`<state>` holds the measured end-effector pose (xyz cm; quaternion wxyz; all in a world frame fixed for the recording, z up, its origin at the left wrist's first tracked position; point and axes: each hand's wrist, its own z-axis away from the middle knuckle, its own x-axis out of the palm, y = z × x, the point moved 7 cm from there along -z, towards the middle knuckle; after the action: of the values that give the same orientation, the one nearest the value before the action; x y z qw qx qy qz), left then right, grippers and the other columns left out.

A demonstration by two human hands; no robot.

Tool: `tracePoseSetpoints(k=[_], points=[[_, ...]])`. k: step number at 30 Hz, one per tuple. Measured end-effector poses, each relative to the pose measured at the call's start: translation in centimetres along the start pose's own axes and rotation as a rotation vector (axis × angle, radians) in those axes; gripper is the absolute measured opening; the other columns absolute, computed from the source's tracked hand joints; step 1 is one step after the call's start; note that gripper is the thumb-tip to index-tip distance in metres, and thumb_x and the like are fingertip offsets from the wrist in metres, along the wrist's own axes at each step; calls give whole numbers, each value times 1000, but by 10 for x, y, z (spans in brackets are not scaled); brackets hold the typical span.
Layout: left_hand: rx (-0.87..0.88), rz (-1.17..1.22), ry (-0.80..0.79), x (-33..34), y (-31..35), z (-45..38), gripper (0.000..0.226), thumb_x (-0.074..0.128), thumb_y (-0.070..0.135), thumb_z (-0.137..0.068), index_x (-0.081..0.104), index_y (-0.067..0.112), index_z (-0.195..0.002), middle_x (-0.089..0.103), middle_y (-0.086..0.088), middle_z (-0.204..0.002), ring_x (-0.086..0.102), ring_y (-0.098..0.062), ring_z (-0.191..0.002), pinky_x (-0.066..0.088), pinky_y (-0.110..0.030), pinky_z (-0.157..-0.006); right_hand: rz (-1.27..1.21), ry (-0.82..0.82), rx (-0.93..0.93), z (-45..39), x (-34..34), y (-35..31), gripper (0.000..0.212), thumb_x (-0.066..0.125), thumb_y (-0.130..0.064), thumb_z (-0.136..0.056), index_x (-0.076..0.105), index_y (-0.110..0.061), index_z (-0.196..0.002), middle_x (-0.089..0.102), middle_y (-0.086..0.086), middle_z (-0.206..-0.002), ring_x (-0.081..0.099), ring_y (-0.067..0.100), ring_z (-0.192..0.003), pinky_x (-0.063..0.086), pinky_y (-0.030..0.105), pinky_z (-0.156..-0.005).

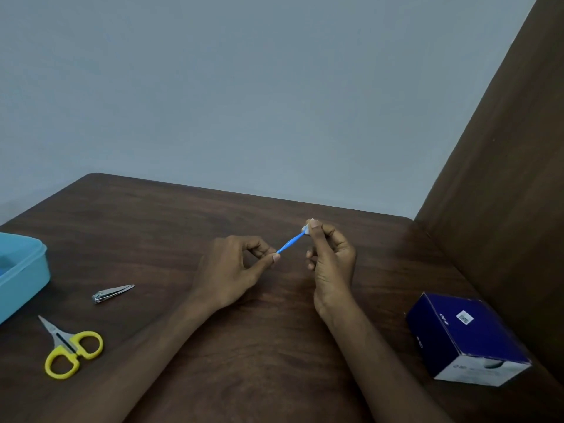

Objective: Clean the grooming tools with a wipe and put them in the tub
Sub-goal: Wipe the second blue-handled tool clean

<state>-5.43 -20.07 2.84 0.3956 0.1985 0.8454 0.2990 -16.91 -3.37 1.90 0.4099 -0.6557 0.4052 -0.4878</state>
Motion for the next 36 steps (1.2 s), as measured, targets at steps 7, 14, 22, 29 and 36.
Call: tracePoseSetpoints(k=[7, 14, 22, 29, 36], points=[[-14, 12, 2, -1, 2, 0, 12, 83, 41, -92, 79, 38, -81, 69, 32, -64, 67, 2, -58, 47, -25, -54, 25, -39, 63, 3, 4, 4, 18, 78, -26, -97, 81, -9, -101, 83, -5, -96, 46, 6, -52, 33, 21, -45], [-15, 46, 8, -4, 6, 0, 13, 82, 36, -94, 80, 33, -82, 68, 32, -61, 66, -1, -50, 49, -26, -53, 228, -249, -19, 14, 23, 3, 18, 76, -25, -99, 77, -13, -85, 78, -1, -84, 56, 1, -58, 42, 15, -52], [0, 93, -77, 2, 7, 0, 21, 70, 41, -103, 77, 33, -84, 75, 4, -65, 67, -10, -46, 54, -33, -56, 97, -160, -22, 12, 20, -4, 14, 77, -24, -98, 80, -11, -93, 81, 1, -90, 50, 8, -54, 39, 19, -50], [-5, 158, -129, 6, 11, 1, 20, 64, 28, -108, 79, 29, -95, 80, 19, -87, 66, -11, -46, 53, -24, -55, -24, -122, 28, 11, 16, -4, 13, 74, -22, -99, 79, -12, -94, 80, 1, -93, 47, 8, -52, 34, 22, -46], [-17, 83, -64, 0, 5, 0, 19, 75, 41, -100, 79, 37, -82, 79, 15, -74, 68, -7, -48, 55, -31, -55, -51, -92, 48, 9, 14, -4, 15, 73, -22, -100, 78, -9, -95, 82, -2, -95, 46, 11, -53, 32, 22, -45]])
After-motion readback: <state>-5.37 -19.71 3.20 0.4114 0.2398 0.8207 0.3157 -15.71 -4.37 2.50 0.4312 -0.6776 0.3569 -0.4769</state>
